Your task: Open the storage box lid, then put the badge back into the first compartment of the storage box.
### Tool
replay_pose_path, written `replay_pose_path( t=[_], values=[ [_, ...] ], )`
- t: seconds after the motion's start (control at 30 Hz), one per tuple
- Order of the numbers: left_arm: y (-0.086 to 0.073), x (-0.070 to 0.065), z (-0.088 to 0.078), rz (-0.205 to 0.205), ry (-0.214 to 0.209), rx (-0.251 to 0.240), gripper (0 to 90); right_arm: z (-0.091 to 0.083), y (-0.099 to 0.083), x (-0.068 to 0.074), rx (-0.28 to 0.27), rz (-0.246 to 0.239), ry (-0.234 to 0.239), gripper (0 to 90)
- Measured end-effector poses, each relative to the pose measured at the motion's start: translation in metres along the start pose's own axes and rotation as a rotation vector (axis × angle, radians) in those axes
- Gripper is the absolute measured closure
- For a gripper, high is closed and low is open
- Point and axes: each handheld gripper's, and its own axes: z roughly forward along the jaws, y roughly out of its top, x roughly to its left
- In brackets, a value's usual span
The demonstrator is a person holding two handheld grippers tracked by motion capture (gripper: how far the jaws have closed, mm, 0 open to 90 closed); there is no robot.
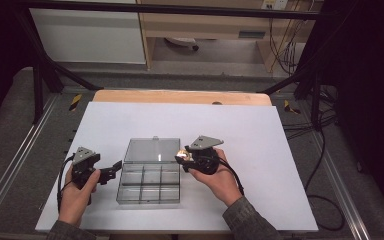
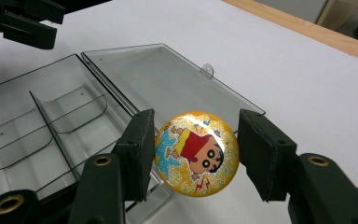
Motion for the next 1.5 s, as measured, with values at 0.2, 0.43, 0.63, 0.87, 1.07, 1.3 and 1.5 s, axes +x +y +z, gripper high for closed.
replay_pose_path(
  t=[0.2, 0.43, 0.63, 0.87, 1.07, 1.3, 1.5],
  values=[
    [0.000, 0.002, -0.002, -0.003, 0.007, -0.003, 9.2, 0.006, 0.006, 0.007, 0.002, -0.013, 0.018, 47.7],
    [0.000, 0.004, -0.004, -0.007, 0.012, -0.010, 9.2, 0.011, 0.018, 0.019, 0.006, -0.044, 0.040, 47.7],
    [0.000, 0.007, -0.006, -0.015, 0.020, -0.018, 9.2, 0.016, 0.028, 0.029, 0.010, -0.068, 0.055, 47.7],
    [0.000, 0.010, -0.007, -0.020, 0.025, -0.018, 9.2, 0.023, 0.033, 0.035, 0.015, -0.070, 0.072, 47.7],
    [0.000, 0.011, -0.008, -0.016, 0.031, -0.017, 9.2, 0.027, 0.036, 0.039, 0.015, -0.071, 0.085, 47.7],
    [-0.001, 0.012, -0.008, -0.019, 0.030, -0.019, 9.1, 0.032, 0.040, 0.044, 0.012, -0.071, 0.097, 47.7],
    [-0.001, 0.013, -0.008, -0.023, 0.033, -0.024, 9.1, 0.037, 0.042, 0.049, 0.016, -0.075, 0.105, 47.7]
  ],
)
